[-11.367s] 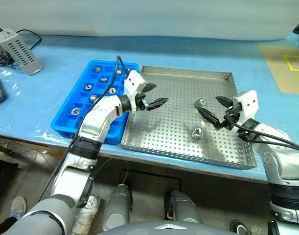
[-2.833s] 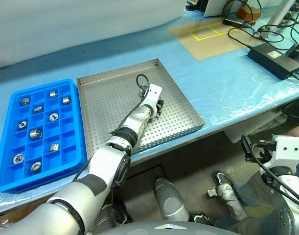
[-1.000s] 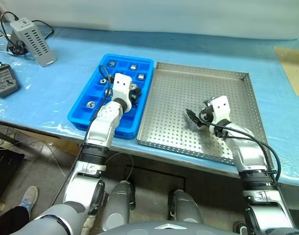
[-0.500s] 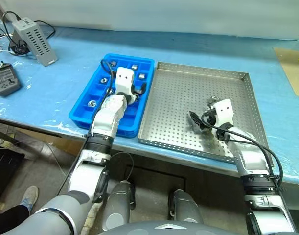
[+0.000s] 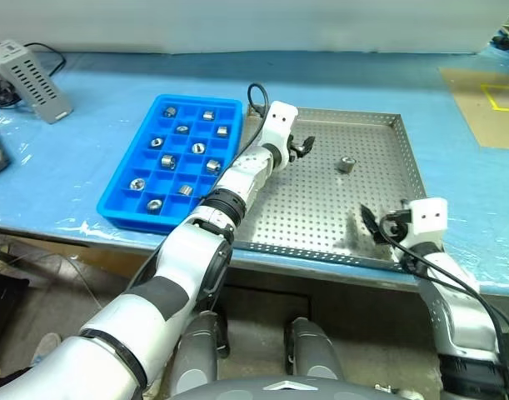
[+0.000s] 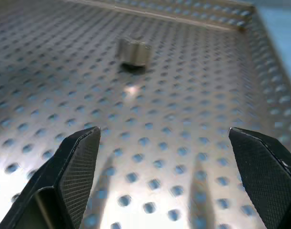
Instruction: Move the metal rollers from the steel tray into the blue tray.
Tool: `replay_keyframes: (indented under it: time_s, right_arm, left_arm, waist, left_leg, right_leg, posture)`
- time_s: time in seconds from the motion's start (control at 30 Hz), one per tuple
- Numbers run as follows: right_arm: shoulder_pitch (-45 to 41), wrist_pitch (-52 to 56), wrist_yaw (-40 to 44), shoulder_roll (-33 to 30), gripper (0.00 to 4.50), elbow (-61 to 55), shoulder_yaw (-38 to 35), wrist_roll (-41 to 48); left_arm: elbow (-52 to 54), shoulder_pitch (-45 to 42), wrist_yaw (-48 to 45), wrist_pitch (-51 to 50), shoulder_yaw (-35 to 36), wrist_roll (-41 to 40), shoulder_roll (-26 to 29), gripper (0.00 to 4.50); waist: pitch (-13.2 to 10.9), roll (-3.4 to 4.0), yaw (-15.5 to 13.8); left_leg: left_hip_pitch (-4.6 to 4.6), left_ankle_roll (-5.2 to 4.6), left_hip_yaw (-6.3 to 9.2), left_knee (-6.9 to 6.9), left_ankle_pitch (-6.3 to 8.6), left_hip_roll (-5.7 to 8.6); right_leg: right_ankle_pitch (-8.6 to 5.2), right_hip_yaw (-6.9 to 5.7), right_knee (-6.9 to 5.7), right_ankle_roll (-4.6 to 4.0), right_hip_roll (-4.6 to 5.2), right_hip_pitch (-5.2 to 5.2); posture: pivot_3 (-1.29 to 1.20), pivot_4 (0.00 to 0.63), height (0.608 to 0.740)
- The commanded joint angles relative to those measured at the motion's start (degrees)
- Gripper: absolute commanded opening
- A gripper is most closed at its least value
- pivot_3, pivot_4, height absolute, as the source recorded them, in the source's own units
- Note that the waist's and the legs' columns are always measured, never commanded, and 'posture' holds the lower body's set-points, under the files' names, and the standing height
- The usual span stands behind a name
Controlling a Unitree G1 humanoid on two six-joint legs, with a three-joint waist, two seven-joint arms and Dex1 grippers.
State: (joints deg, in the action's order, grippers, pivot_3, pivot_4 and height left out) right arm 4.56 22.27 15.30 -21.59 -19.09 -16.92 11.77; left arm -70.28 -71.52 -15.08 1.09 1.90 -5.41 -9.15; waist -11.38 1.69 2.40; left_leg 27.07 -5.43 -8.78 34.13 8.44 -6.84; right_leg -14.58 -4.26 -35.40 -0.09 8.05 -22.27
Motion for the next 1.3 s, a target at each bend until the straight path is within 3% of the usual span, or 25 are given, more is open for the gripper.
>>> replay_keyframes:
  time_s: [0.03,0.23,0.63,0.97,1.13,1.3]
  right_arm:
    - [5.1,1.6,-2.5,2.1,4.50,-7.7,-2.9,1.2]
    - [9.9,3.4,-5.0,4.5,4.50,-13.4,-3.2,0.8]
    - [15.9,5.1,-7.2,5.7,4.50,-20.2,-7.1,1.1]
    - [21.2,6.6,-7.9,8.7,4.50,-30.6,-11.5,5.4]
    - [23.4,7.6,-8.3,8.8,4.50,-32.8,-13.5,6.3]
    - [25.1,7.3,-8.3,9.1,4.50,-32.3,-13.9,6.2]
  left_arm:
    - [-1.9,-3.9,0.7,2.9,1.5,0.1,-2.0,3.77]
    - [-3.8,-6.0,-3.2,4.6,2.3,0.3,-3.5,3.77]
    - [-6.1,-7.3,-1.5,4.2,2.4,3.2,-5.8,3.77]
    - [-7.6,-4.9,10.0,1.7,2.4,7.4,-4.1,3.77]
    - [-8.1,-2.3,15.7,-1.0,2.0,9.8,-3.3,3.77]
    - [-7.9,-0.7,24.5,-2.0,2.3,11.4,-2.3,3.77]
  waist:
    - [0.0,0.00,0.8]
    - [0.0,0.00,3.3]
    - [0.0,-0.03,10.5]
    - [-0.1,-0.09,19.5]
    - [-0.1,-0.09,23.8]
    - [-0.1,-0.09,27.1]
  left_leg:
    - [0.00,0.00,0.00,-0.01,0.00,-0.01]
    - [0.00,-0.09,-0.03,0.01,0.07,0.00]
    - [0.14,-0.33,-0.14,0.05,0.22,0.07]
    - [0.16,-0.31,-0.07,0.08,0.47,0.26]
    - [0.09,-0.40,0.17,0.03,0.58,0.35]
    - [0.13,-0.59,0.19,0.06,0.84,0.58]
  right_leg:
    - [0.00,0.00,0.02,0.00,-0.01,-0.01]
    - [0.01,0.01,0.40,-0.01,-0.02,0.20]
    - [0.06,-0.04,0.70,-0.05,-0.01,0.22]
    - [0.01,-0.21,0.98,0.08,0.07,0.43]
    - [0.22,-0.41,1.70,1.03,0.11,0.95]
    - [0.25,-0.43,2.13,1.07,0.26,1.15]
  posture:
    - [-0.56,0.150,0.740]
    - [-0.62,0.150,0.740]
    - [-0.77,0.150,0.740]
    - [-0.86,0.150,0.740]
    - [-0.88,0.150,0.740]
    - [-0.88,0.150,0.740]
